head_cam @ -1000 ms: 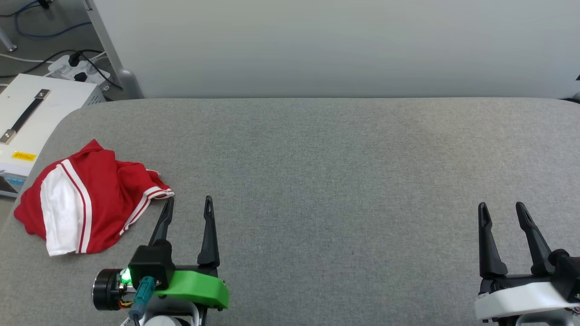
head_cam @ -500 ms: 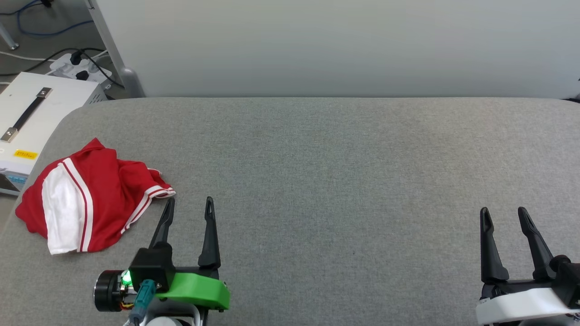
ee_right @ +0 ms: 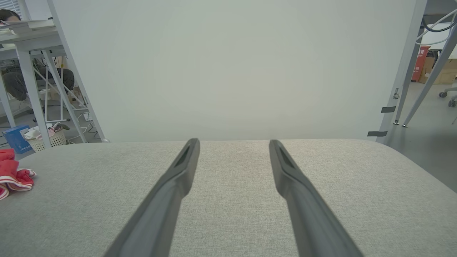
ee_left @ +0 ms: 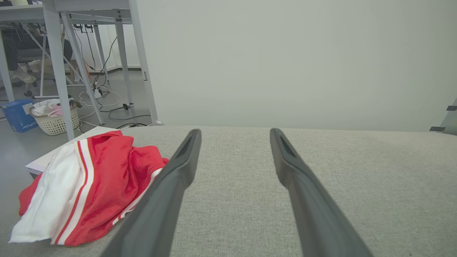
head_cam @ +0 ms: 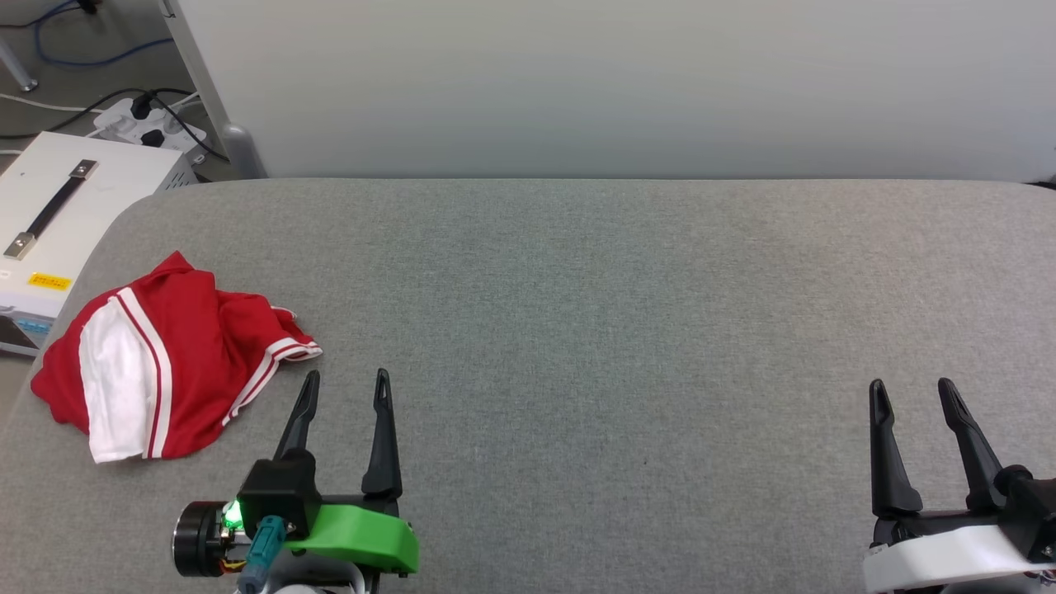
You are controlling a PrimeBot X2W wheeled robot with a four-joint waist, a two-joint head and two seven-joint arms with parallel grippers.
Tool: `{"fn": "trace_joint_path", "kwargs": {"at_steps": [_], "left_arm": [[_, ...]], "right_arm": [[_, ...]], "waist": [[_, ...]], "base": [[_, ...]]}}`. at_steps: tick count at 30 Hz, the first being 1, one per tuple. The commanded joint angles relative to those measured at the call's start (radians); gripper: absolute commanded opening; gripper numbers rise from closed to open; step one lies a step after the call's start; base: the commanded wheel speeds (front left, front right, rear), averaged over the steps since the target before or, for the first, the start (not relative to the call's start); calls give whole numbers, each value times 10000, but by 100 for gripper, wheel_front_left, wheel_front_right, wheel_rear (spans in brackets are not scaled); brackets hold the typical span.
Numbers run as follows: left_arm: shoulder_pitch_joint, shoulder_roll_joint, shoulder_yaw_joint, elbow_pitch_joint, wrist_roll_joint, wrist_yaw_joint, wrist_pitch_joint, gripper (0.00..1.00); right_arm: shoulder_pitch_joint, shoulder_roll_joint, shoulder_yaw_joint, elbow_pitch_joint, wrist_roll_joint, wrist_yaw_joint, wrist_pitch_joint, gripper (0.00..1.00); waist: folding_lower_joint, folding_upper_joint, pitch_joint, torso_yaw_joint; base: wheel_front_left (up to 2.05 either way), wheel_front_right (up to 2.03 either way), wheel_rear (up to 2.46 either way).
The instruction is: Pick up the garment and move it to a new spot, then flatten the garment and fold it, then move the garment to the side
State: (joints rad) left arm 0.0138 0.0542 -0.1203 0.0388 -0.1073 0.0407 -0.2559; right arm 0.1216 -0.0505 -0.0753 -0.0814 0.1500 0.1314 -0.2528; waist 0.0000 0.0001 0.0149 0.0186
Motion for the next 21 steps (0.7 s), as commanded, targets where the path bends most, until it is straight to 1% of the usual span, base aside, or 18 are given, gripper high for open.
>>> {"fn": "trace_joint_path", "kwargs": {"at_steps": [1, 7, 11, 17, 21], "left_arm": [[127, -40, 9, 22, -100, 62, -59, 100], [64, -40, 14, 70, -125, 58, -59, 100], [8, -40, 53, 102, -179, 67, -59, 100], [-44, -40, 233, 107, -256, 81, -59, 100], [-108, -40, 349, 96, -351, 81, -59, 100]], "right_arm": [[141, 3, 24, 33, -91, -7, -90, 100], [104, 3, 15, 58, -120, -7, -90, 100], [99, 3, 19, 33, -151, -7, -90, 100], [64, 3, 74, -6, -207, -7, -90, 100], [19, 3, 107, -51, -286, -7, -90, 100]], "waist": [[0, -1, 7, 9], [0, -1, 71, 108], [0, -1, 128, 328], [0, -1, 230, 846], [0, -1, 328, 1324]], "base": [[0, 0, 0], [0, 0, 0], [0, 0, 0], [0, 0, 0], [0, 0, 0]]}}
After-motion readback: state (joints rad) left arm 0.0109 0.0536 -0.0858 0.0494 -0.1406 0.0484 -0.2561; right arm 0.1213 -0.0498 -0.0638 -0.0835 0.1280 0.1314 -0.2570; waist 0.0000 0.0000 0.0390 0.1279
